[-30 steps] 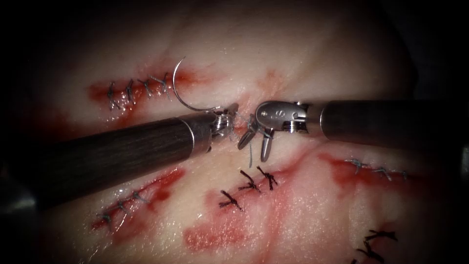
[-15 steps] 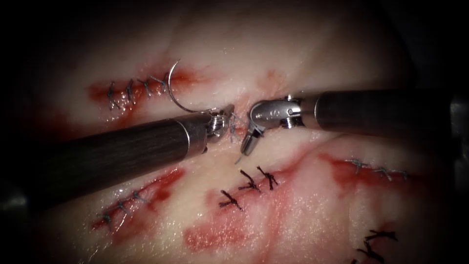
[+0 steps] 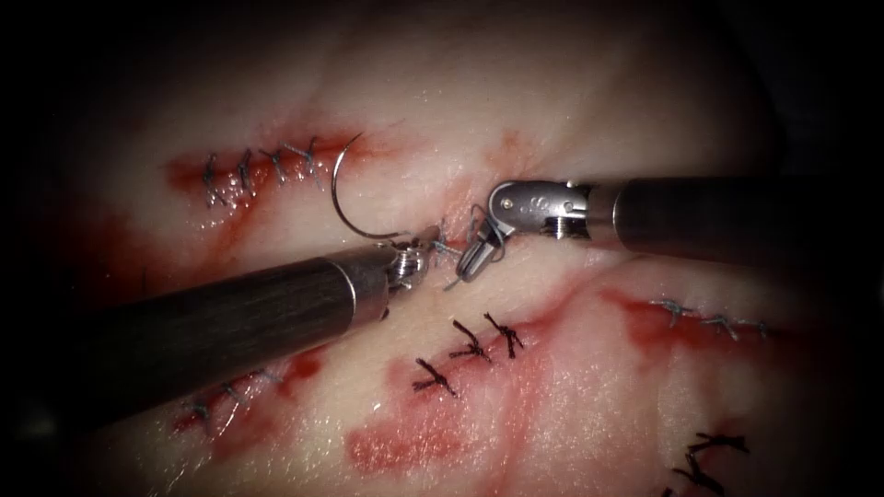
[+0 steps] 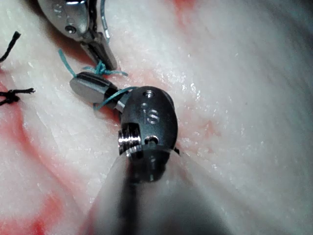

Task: Wound Closure

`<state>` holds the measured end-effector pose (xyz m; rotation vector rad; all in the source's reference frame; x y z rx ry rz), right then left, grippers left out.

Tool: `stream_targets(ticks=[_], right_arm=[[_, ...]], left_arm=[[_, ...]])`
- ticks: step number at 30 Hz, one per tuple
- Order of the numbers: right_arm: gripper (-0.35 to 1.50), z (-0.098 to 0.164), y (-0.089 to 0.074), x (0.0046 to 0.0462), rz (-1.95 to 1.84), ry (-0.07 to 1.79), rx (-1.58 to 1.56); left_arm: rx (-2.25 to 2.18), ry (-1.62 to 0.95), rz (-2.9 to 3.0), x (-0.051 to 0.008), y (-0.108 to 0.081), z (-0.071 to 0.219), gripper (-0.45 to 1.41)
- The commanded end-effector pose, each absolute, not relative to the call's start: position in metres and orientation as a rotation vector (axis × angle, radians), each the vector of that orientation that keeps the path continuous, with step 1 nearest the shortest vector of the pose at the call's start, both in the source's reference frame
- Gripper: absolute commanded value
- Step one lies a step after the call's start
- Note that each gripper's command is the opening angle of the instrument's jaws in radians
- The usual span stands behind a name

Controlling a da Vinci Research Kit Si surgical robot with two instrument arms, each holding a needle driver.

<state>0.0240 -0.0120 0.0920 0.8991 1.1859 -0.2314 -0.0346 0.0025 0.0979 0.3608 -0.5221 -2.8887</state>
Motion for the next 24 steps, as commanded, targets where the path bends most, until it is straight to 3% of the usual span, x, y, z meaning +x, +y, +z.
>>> stream_targets(ticks=[1, 24], right_arm=[[-0.35, 0.093, -0.011, 0.0244, -0.194, 1.204, 0.878], [-0.35, 0.095, -0.006, 0.0218, -0.035, 1.152, 0.785]], left_arm=[[0.357, -0.526, -2.888, -0.0351, 0.003, 0.098, -0.45], [0.332, -0.497, -2.865, -0.0332, -0.012, 0.088, -0.45]])
